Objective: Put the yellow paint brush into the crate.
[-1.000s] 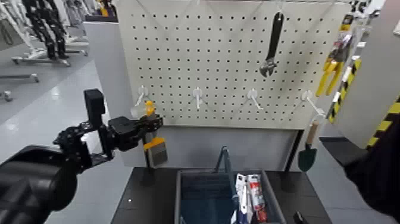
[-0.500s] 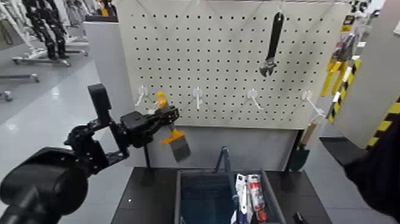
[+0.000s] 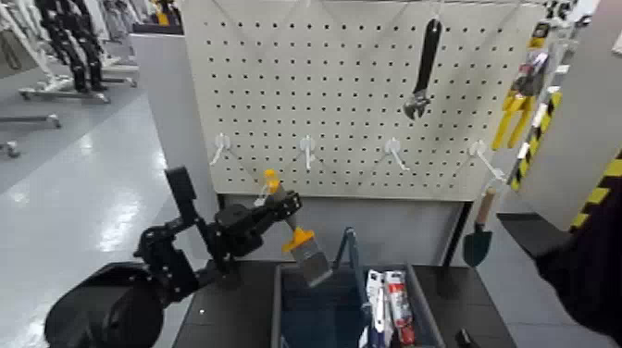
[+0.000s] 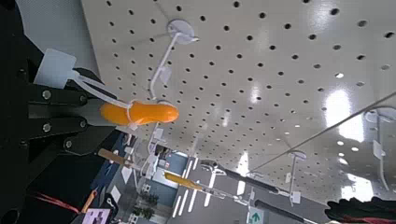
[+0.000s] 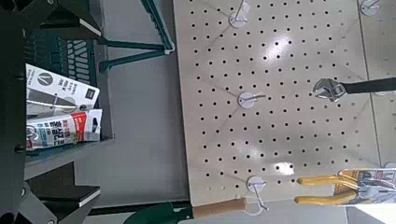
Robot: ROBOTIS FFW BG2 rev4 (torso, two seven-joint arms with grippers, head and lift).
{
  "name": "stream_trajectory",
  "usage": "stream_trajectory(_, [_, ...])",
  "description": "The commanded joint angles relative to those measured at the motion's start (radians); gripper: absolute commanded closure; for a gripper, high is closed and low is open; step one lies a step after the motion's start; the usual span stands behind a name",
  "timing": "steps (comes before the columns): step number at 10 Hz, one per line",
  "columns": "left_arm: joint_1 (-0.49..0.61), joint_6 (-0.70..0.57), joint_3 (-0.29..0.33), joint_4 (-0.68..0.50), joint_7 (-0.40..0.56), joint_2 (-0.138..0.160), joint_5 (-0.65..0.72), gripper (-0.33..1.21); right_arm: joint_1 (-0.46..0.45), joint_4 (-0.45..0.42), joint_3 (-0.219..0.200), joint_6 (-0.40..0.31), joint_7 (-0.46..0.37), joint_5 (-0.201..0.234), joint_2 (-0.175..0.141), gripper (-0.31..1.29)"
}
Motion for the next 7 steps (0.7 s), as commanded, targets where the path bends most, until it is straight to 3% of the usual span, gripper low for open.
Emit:
stream_trajectory(1, [0.013, -0.015, -0.048, 0.078, 0.001, -0.011, 0.035, 1.14, 0.0, 0.0, 0.002, -0.001, 0.0, -0.001, -0.001, 0.13])
stream_trajectory(7, [-0.004, 0.037, -0.154, 0.161, 0.123, -0.015, 0.034, 1.14, -0.005, 0.008, 0.008, -0.004, 0.0, -0.006, 0.001, 0.13])
